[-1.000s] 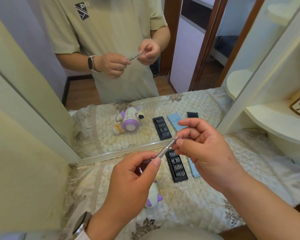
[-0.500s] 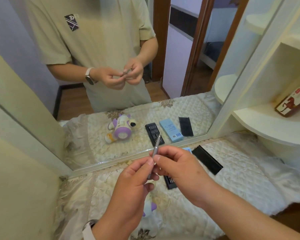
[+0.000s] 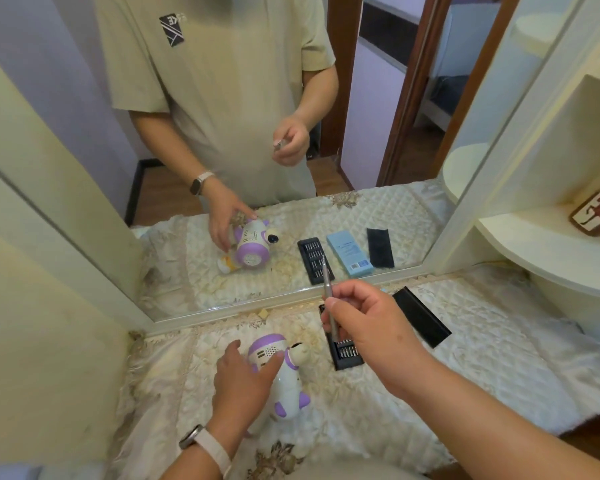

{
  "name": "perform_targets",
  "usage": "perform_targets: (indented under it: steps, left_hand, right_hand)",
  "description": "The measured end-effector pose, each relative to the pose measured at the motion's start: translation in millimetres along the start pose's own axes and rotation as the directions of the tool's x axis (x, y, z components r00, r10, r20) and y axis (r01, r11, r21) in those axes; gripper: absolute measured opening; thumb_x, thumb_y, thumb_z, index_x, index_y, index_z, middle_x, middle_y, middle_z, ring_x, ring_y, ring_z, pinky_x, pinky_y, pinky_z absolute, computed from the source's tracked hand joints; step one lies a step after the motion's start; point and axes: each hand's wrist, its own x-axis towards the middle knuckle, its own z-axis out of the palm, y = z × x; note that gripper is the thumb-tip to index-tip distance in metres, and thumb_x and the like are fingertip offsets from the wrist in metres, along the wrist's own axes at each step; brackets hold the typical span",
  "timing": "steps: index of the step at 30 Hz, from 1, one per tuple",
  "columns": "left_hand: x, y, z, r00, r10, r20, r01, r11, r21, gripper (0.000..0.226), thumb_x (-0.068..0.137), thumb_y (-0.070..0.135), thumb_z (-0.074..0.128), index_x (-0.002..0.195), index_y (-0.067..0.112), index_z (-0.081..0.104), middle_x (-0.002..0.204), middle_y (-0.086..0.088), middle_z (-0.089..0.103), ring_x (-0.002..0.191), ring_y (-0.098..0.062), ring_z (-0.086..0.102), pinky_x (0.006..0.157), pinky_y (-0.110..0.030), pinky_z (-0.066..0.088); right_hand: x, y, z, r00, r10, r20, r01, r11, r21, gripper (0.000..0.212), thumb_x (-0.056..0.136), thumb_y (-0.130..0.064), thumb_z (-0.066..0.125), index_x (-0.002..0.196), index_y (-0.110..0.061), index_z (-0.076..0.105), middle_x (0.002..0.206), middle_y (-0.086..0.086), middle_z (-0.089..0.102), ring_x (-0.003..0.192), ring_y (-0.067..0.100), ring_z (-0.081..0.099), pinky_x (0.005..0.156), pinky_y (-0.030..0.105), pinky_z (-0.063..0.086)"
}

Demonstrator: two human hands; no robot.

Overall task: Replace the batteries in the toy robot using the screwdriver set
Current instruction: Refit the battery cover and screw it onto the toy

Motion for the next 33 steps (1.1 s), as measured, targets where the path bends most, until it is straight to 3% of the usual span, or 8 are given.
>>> perform_targets:
  steps: [5, 10, 12, 16, 20, 24, 28, 33]
  left_hand:
    - [-1, -14, 13, 0.996, 0.059, 0.059, -0.064, 0.995, 0.081, 0.088, 0.079, 0.051, 0.076, 0.148, 0.014, 0.035, 0.140, -0.010, 0.038, 0.121, -0.028, 0.052, 0.095, -0.038, 0.048]
    - [1, -17, 22, 0.999, 0.001, 0.035, -0.003, 0.998, 0.064, 0.093, 0.078, 0.055, 0.074, 0.152, 0.023, 0.027, 0.141, -0.013, 0.026, 0.109, -0.032, 0.056, 0.095, -0.039, 0.049]
    - [3, -18, 25, 0.999, -0.015, 0.039, 0.013, 0.999, 0.040, 0.094, 0.077, 0.059, 0.072, 0.153, 0.029, 0.025, 0.138, -0.012, 0.030, 0.104, -0.029, 0.055, 0.093, -0.038, 0.048]
    - [5, -25, 31, 0.998, 0.015, 0.055, -0.011, 0.997, -0.073, 0.097, 0.065, 0.065, 0.073, 0.145, 0.031, 0.032, 0.122, 0.000, 0.060, 0.098, -0.021, 0.065, 0.081, -0.041, 0.058]
    - [10, -23, 33, 0.998, 0.011, 0.060, -0.002, 0.989, -0.148, 0.105, 0.072, 0.051, 0.082, 0.154, 0.025, 0.021, 0.134, -0.002, 0.055, 0.106, -0.025, 0.064, 0.081, -0.036, 0.053]
    - [17, -25, 32, 0.998, -0.002, 0.060, 0.016, 0.970, -0.242, 0.090, 0.076, 0.042, 0.083, 0.149, 0.026, 0.032, 0.133, -0.002, 0.056, 0.104, -0.023, 0.063, 0.081, -0.036, 0.053]
    - [18, -8, 20, 0.998, 0.003, 0.065, 0.029, 0.872, -0.490, 0.069, 0.079, 0.032, 0.082, 0.137, 0.026, 0.045, 0.118, 0.004, 0.063, 0.099, -0.016, 0.064, 0.069, -0.031, 0.053]
    - [14, 45, -13, 0.992, 0.121, 0.037, -0.061, 0.719, -0.692, 0.083, 0.056, 0.051, 0.086, 0.131, 0.032, 0.055, 0.120, 0.001, 0.070, 0.104, -0.021, 0.071, 0.084, -0.045, 0.060]
  right_hand:
    - [-1, 5, -11, 1.000, 0.003, -0.016, -0.004, 0.999, -0.035, 0.006, 0.091, -0.008, 0.060, 0.088, -0.009, 0.065, 0.064, 0.001, 0.059, 0.057, 0.011, 0.054, 0.056, 0.024, 0.047]
    - [-2, 9, -19, 0.999, 0.002, -0.053, -0.005, 0.998, -0.060, 0.006, 0.091, -0.010, 0.061, 0.087, -0.010, 0.065, 0.063, 0.002, 0.054, 0.056, 0.013, 0.050, 0.056, 0.025, 0.047]
    - [-3, 11, -22, 0.998, 0.013, -0.066, -0.017, 0.998, -0.063, 0.006, 0.091, -0.012, 0.061, 0.087, -0.011, 0.066, 0.063, 0.002, 0.053, 0.055, 0.012, 0.049, 0.056, 0.025, 0.046]
    - [-4, 17, -24, 0.995, 0.027, -0.091, -0.033, 0.997, -0.064, 0.006, 0.091, -0.012, 0.062, 0.086, -0.012, 0.065, 0.062, 0.002, 0.053, 0.054, 0.011, 0.049, 0.055, 0.025, 0.045]
    - [-5, 19, -22, 0.994, 0.043, -0.103, -0.051, 0.996, -0.068, 0.007, 0.091, -0.012, 0.061, 0.085, -0.013, 0.065, 0.059, -0.001, 0.054, 0.052, 0.011, 0.048, 0.053, 0.024, 0.045]
    - [-6, 20, -22, 0.992, 0.051, -0.116, -0.060, 0.995, -0.081, 0.008, 0.090, -0.013, 0.062, 0.084, -0.014, 0.067, 0.059, -0.002, 0.055, 0.053, 0.012, 0.049, 0.056, 0.027, 0.045]
    - [-9, 14, -22, 0.989, 0.040, -0.145, -0.055, 0.994, -0.096, 0.009, 0.090, -0.013, 0.063, 0.083, -0.015, 0.067, 0.057, -0.003, 0.052, 0.053, 0.013, 0.047, 0.054, 0.025, 0.042]
    - [-12, 4, -20, 0.987, -0.069, -0.146, 0.041, 0.982, -0.186, 0.014, 0.087, -0.014, 0.066, 0.077, -0.022, 0.070, 0.061, -0.003, 0.050, 0.056, 0.014, 0.044, 0.056, 0.030, 0.038]
